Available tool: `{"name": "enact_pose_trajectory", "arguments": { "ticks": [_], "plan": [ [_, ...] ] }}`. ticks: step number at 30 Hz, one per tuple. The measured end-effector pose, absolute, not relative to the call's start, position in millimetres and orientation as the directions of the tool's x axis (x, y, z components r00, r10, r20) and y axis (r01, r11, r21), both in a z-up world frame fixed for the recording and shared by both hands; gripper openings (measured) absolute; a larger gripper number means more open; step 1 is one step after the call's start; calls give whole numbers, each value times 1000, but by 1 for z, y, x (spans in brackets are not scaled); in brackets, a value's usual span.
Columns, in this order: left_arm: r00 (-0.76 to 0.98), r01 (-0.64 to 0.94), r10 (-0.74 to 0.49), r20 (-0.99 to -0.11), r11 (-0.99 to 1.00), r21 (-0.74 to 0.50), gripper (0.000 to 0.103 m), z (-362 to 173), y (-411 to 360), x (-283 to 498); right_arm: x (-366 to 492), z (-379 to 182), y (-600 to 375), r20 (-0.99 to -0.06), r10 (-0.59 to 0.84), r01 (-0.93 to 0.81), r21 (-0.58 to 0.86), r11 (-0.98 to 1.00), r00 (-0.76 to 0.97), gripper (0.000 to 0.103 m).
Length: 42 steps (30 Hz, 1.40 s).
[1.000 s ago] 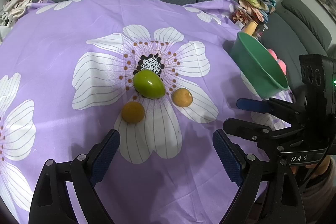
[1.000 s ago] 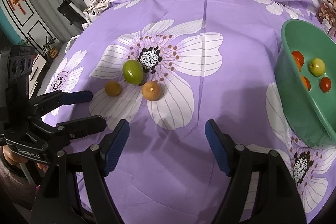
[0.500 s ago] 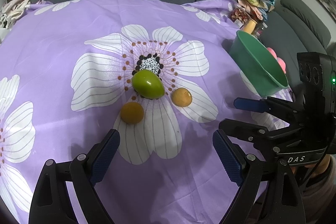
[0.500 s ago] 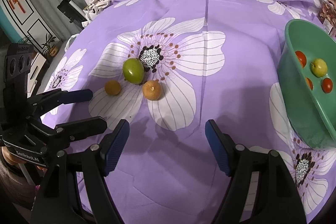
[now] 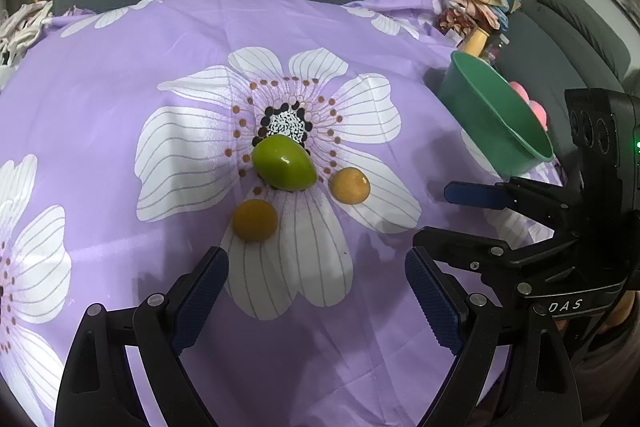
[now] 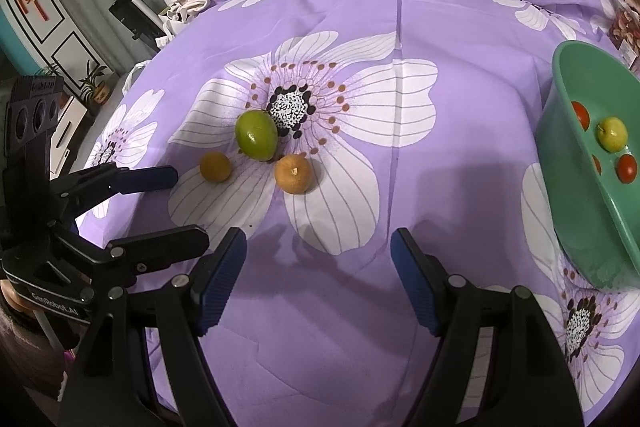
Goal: Organize fruits
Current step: 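Lower both open grippers toward the small yellow fruits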
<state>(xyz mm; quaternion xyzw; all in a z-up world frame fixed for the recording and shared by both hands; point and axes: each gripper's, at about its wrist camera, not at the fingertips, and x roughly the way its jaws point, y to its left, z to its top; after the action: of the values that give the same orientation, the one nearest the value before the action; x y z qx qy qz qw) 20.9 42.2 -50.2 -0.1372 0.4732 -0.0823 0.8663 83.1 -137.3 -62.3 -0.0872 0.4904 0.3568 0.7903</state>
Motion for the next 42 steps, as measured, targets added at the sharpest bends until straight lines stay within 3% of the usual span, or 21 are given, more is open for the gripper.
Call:
{"name": "enact_pose_trajectory", "arguments": {
  "ticks": [42],
  "plan": [
    [501,44,-227,-835,971,-237,90,-51,43,36,92,-62,-133,-833,476,-648,201,735,281,75]
  ]
}}
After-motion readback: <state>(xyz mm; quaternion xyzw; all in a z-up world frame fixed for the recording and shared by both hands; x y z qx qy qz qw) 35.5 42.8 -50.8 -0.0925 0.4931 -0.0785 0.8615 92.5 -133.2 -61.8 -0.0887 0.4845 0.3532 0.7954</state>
